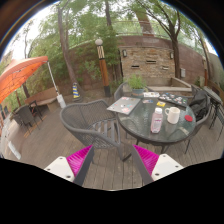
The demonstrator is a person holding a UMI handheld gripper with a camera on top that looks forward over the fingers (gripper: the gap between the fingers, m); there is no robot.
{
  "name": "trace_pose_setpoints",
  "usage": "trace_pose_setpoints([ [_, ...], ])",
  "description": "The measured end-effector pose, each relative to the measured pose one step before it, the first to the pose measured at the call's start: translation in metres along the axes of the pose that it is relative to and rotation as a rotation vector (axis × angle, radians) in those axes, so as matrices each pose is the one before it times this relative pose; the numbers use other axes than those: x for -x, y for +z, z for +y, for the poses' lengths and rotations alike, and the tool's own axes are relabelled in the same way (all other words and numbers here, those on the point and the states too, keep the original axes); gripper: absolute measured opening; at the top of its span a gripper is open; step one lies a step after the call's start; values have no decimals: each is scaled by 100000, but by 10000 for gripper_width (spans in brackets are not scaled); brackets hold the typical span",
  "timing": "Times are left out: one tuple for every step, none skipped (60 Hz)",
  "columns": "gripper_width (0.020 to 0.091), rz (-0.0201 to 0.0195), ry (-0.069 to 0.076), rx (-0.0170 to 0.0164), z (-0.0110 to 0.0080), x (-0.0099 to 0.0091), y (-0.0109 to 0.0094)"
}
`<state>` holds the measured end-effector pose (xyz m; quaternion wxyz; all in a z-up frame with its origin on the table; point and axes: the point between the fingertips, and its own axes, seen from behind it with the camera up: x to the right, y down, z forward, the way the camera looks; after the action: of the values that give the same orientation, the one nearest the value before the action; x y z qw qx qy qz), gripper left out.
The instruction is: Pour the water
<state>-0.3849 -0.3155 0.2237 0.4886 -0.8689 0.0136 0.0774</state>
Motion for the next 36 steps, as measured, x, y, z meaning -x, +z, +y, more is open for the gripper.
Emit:
trace_pose_setpoints([
  [843, 1289, 319, -208, -137, -557, -411],
  [844, 1524, 415, 66, 27, -430, 5],
  [843, 1449, 505, 381, 96, -424, -19],
  [843, 1229, 498, 355, 74, -387, -26],
  [843, 972, 527, 12, -5, -381, -45],
  [843, 752, 723, -454, -124, -295, -6],
  [841, 758, 887, -667, -129, -287, -17],
  [841, 1272, 835, -444, -209, -881, -144],
  [839, 115, 1425, 294, 246, 81, 260],
  [840, 396, 1387, 760, 231, -241, 119],
  [838, 162, 1347, 789, 195, -158, 117],
  [839, -189, 1158, 640, 125, -133, 130],
  [838, -252, 867, 434, 114, -73, 168],
  [840, -101, 715, -26, 938, 1055, 1136],
  [838, 359, 287, 380, -4, -338, -62],
  [836, 929, 150, 219, 247, -149, 380],
  [834, 1149, -97, 68, 101, -164, 383],
  [834, 1088, -346, -179, 52, -408, 251],
  [835, 1041, -483, -415, -47, -500, 221],
  [835, 936, -432, -661, 252, -245, 676],
  [836, 559, -441, -497, 13, -405, 313],
  [838, 182, -355, -415, -23, -318, 296],
  [838, 5, -327, -389, -2, -267, 422],
  [839, -85, -290, -518, -29, 199, 991],
  [839, -11, -285, -506, -127, 1767, 491],
  [838, -435, -385, -348, -91, 982, 316],
  [837, -1158, -634, 107, -70, 786, -284],
  [836, -1629, -578, 518, 442, 305, 504],
  [835, -1211, -53, 1205, 570, -186, 258],
  [837, -302, 769, 1267, 530, -535, 473],
  [836, 361, 1506, 699, 694, -507, 1122],
  [835, 504, 1624, 480, -123, -888, 173],
  [833, 708, 1658, -280, 50, -703, 608],
  [834, 903, 1212, -927, -198, -793, 626],
  [837, 1151, 664, -1423, -288, -823, 746],
  [839, 1335, 174, -1795, -50, -606, 1041],
])
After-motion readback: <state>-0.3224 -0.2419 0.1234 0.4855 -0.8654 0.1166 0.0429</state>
